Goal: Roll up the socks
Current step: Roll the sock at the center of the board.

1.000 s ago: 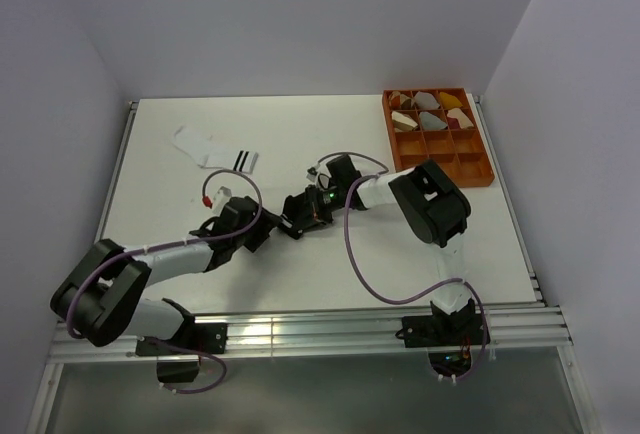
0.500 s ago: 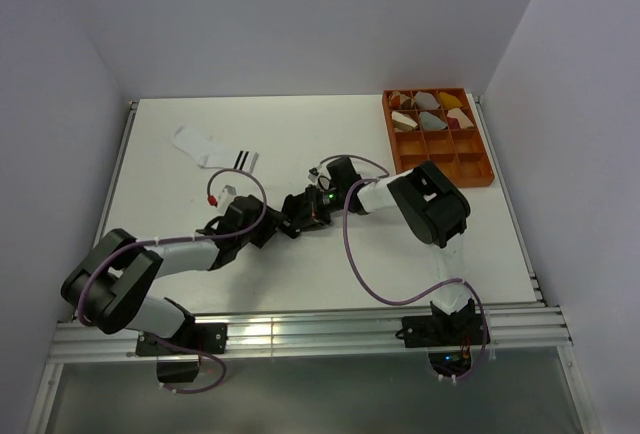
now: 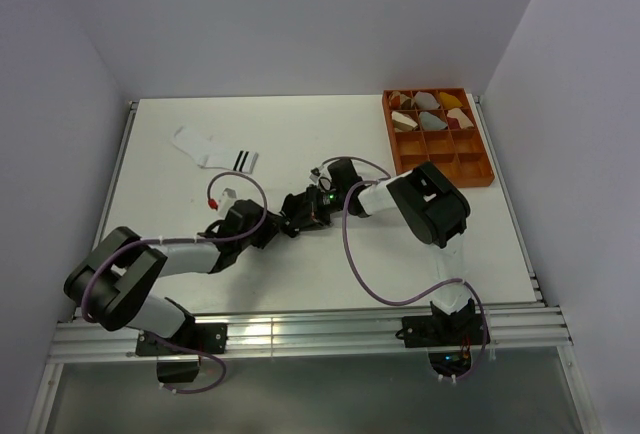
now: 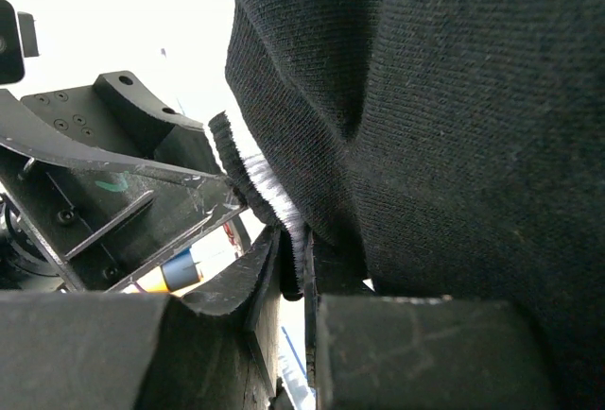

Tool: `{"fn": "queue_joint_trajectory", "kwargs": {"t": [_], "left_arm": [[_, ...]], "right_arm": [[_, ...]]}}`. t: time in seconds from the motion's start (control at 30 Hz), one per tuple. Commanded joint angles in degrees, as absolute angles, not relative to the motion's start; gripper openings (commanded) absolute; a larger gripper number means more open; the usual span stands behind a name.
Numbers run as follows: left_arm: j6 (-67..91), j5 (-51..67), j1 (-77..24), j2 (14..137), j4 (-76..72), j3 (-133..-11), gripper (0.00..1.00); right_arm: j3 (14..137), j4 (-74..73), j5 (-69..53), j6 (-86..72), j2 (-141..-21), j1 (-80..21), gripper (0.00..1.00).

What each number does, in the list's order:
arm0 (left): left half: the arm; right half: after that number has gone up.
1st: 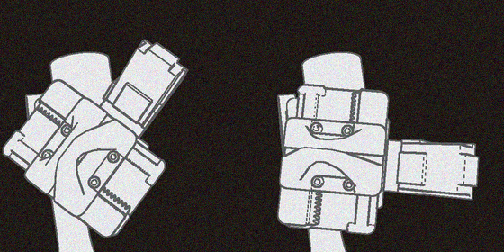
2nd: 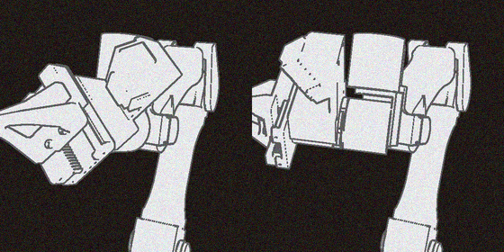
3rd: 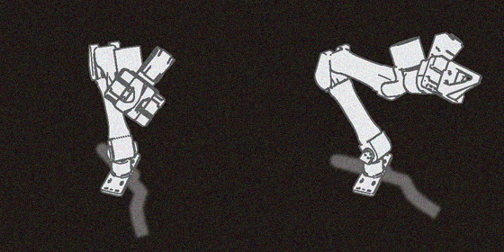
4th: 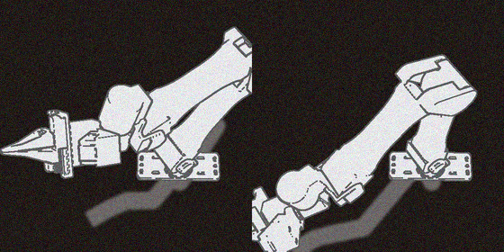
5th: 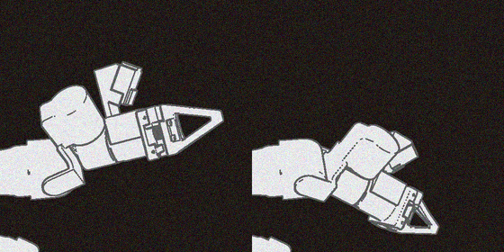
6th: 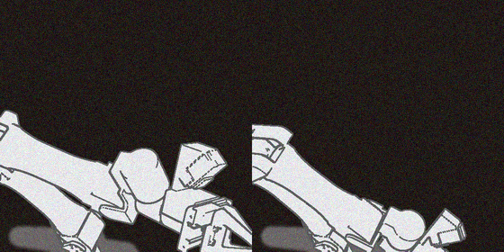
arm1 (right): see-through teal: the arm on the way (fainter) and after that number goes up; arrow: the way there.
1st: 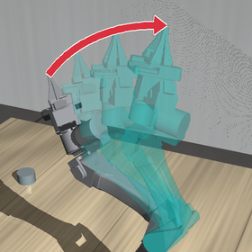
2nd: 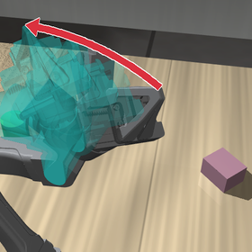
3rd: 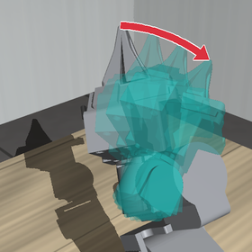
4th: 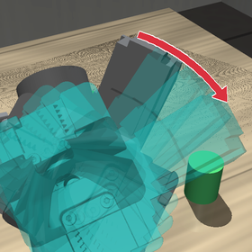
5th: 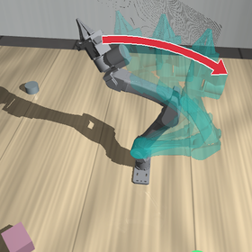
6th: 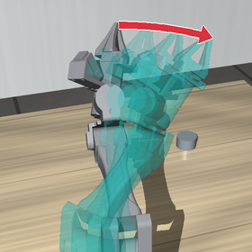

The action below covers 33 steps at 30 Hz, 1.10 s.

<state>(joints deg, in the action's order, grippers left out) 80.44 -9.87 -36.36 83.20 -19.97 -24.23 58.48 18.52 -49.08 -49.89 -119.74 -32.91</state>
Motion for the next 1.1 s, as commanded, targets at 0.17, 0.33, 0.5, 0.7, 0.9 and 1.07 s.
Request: {"fn": "queue_joint_trajectory", "kwargs": {"t": [0.17,0.33,0.5,0.7,0.9,1.07], "left_arm": [[79.01,-10.72,-36.56,88.15,-17.76,-24.96,0.38],[77.44,-11.07,-36.65,88.16,-15.12,-26.71,0.12],[74.27,-12.83,-36.65,87.63,-8.27,-30.67,0.00],[67.95,-14.76,-36.65,89.73,3.48,-38.66,0.00],[61.18,-16.96,-36.65,93.42,13.79,-48.42,0.00],[56.34,-18.89,-36.65,97.55,22.49,-56.49,0.00]], "right_arm": [[56.43,18.02,-42.19,-49.66,-120.41,-33.57,0.00],[56.69,16.53,-40.17,-47.20,-118.22,-33.92,0.05],[57.30,11.79,-35.08,-41.85,-113.74,-33.93,0.22],[58.10,4.76,-27.70,-35.17,-105.39,-33.84,0.38],[57.31,1.67,-16.62,-30.60,-98.45,-33.84,0.39],[55.64,5.44,-17.31,-31.37,-98.43,-33.75,0.34]]}}
